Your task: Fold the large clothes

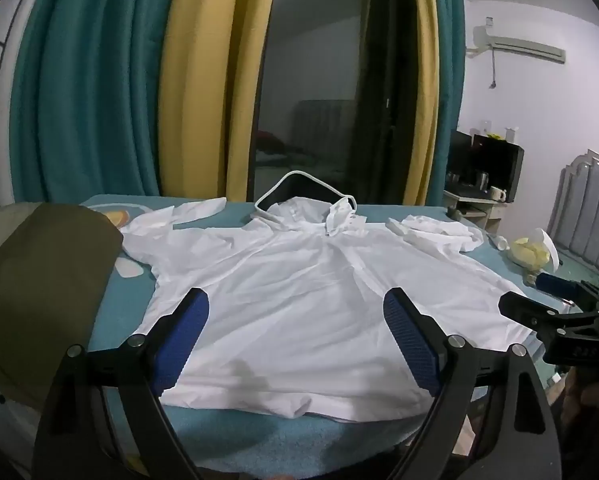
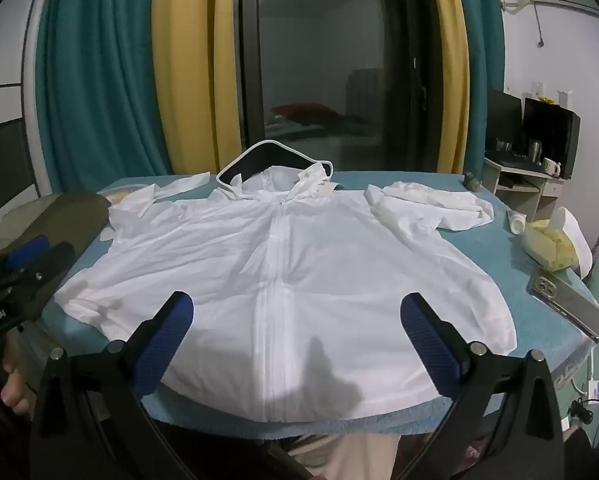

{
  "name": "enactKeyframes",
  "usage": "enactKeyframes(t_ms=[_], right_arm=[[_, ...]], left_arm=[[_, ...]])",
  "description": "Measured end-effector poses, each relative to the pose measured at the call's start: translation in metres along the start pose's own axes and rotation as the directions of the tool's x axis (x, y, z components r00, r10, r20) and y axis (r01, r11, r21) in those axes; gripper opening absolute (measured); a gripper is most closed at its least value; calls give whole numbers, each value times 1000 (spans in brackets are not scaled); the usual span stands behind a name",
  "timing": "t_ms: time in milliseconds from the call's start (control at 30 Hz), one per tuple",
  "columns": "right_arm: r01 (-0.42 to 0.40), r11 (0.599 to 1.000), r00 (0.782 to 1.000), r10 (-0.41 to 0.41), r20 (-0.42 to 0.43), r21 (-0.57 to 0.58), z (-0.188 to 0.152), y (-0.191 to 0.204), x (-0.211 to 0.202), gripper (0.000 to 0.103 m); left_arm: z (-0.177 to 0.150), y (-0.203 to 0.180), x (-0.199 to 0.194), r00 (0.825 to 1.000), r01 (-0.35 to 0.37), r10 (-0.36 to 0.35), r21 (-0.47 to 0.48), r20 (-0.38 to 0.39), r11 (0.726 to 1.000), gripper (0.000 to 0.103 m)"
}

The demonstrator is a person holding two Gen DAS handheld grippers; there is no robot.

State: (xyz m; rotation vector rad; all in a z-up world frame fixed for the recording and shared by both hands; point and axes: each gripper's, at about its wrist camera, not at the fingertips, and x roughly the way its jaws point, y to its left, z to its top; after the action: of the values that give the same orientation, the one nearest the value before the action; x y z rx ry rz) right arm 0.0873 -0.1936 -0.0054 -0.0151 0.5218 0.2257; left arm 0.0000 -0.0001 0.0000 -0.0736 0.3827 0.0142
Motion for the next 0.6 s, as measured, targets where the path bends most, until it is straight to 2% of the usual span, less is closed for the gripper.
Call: enactKeyframes(t_ms=[67, 600], right_arm=[[-2, 1000, 1000, 2, 6, 1, 0, 0, 0, 102], [-1, 1000, 1000, 1, 2, -1, -2, 2, 1, 102]], left_arm=[[0, 1, 0, 1000, 19, -19, -37, 3, 999, 91], [0, -1, -1, 1000, 12, -12, -31, 0, 999, 91]])
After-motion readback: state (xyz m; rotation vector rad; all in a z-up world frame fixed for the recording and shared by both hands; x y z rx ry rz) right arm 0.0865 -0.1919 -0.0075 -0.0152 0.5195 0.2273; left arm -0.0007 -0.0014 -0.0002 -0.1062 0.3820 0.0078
